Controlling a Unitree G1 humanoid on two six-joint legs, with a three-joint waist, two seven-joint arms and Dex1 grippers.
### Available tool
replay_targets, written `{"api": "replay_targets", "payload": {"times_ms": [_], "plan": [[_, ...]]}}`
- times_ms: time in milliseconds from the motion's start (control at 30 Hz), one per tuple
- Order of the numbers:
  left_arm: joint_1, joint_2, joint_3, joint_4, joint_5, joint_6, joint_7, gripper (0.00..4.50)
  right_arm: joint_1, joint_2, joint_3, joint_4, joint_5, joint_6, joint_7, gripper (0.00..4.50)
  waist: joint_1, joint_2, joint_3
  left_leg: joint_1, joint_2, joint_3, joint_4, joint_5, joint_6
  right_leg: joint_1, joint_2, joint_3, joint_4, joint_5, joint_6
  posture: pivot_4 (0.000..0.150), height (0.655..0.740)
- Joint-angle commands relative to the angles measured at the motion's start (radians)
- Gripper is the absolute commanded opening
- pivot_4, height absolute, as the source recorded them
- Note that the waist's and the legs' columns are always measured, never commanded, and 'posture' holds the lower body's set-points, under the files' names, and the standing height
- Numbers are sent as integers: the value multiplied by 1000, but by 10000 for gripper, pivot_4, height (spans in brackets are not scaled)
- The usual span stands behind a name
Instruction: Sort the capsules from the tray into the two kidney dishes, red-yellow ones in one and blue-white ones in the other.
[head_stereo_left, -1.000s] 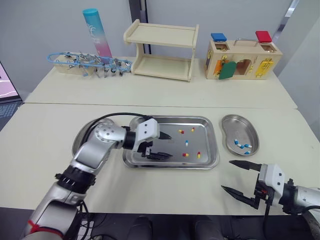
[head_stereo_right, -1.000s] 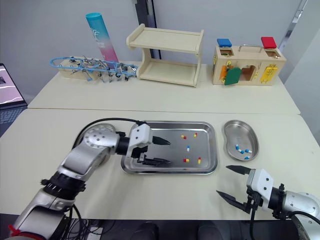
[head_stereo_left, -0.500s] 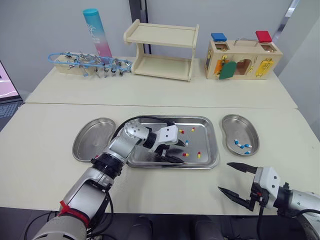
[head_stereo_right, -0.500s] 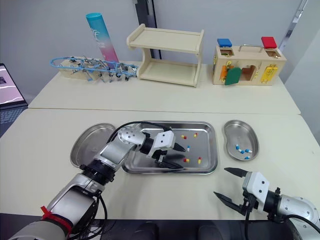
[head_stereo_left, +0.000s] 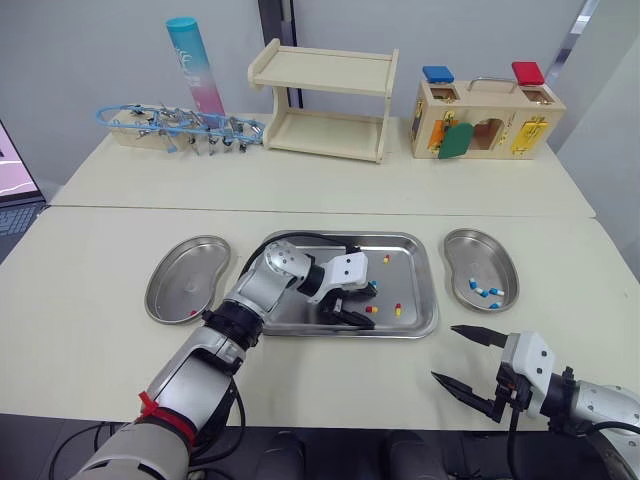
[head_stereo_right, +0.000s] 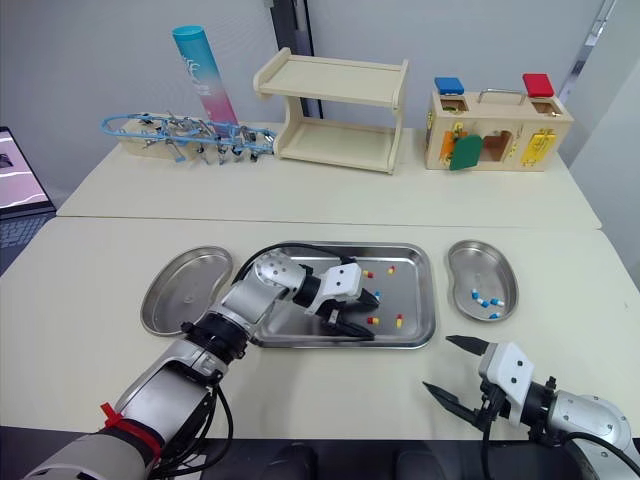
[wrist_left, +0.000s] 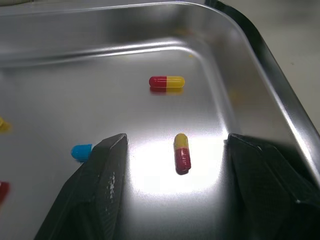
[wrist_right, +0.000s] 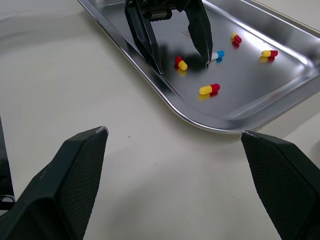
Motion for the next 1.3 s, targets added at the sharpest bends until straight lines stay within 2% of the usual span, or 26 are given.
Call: {"api": "replay_targets", "payload": {"times_ms": [33, 133, 433, 600, 767, 867, 933, 1000, 1067, 1200, 1300], "plan": [[-8, -6, -19, 5, 30, -13, -11, 33057, -1, -8, -9, -46, 8, 3, -5, 45000, 0, 0, 0, 0, 0, 0, 0, 0, 0, 0, 0, 0, 0, 0, 0, 1500, 7400], [-10, -6, -34, 9, 52, -4, -14, 27792, -6, -9, -9, -50, 9, 10, -9, 45000, 0, 0, 0, 0, 0, 0, 0, 0, 0, 0, 0, 0, 0, 0, 0, 1500, 7400], [5, 1, -49, -11, 78, -4, 3, 128, -24, -11, -5, -58, 10, 27, -11, 45000, 1, 0, -1, 2, 0, 0, 1, 0, 0, 3, 0, 0, 0, 0, 1, 1500, 7400], [12, 16, -5, -72, 29, 34, -1, 128, -45, -12, -1, -49, 10, 24, -4, 45000, -1, 1, -1, 2, 0, -1, 1, 0, 0, 3, 0, 0, 0, 0, 1, 1500, 7400], [45, 113, 108, -298, -67, 177, -4, 128, -89, -11, 20, -36, 15, 5, 22, 45000, -8, 1, -1, 1, 0, -1, 0, 0, 0, 1, 0, 0, 1, 0, 1, 1500, 7400], [114, 233, 227, -488, -155, 339, 6, 128, -130, -4, 59, -20, 5, -15, 43, 45000, -12, 1, -1, 1, 0, -1, 0, 0, 0, 1, 0, 0, 1, 0, 1, 1500, 7400], [158, 301, 284, -570, -196, 409, 15, 128, -146, 0, 77, -11, 4, -23, 52, 45000, -15, 1, -1, 1, 0, -1, 0, 0, 0, 1, 0, 0, 0, 0, 0, 1500, 7400], [234, 404, 401, -634, -241, 499, 38, 128, -166, 5, 105, 3, 4, -35, 66, 45000, -18, 2, -1, 1, 0, -2, 0, 0, 0, 1, 0, 0, 1, 0, 0, 1500, 7400], [308, 496, 507, -661, -265, 554, 67, 128, -186, 10, 131, 14, 5, -42, 79, 45000, -24, 1, 0, 1, 0, -2, 0, 0, 0, 1, 0, 0, 1, 0, 0, 1500, 7400], [388, 583, 606, -660, -295, 586, 116, 128, -214, 18, 158, 28, 5, -49, 86, 45000, -15, 1, 0, 1, 0, -2, 0, 0, 0, 0, 0, 0, 1, 0, 0, 1500, 7400], [535, 678, 776, -613, -277, 579, 163, 128, -268, 31, 195, 57, 3, -58, 104, 45000, -10, 1, 0, 1, 0, -1, 0, 0, 0, 0, 0, 0, 0, 0, 0, 1500, 7400]]}}
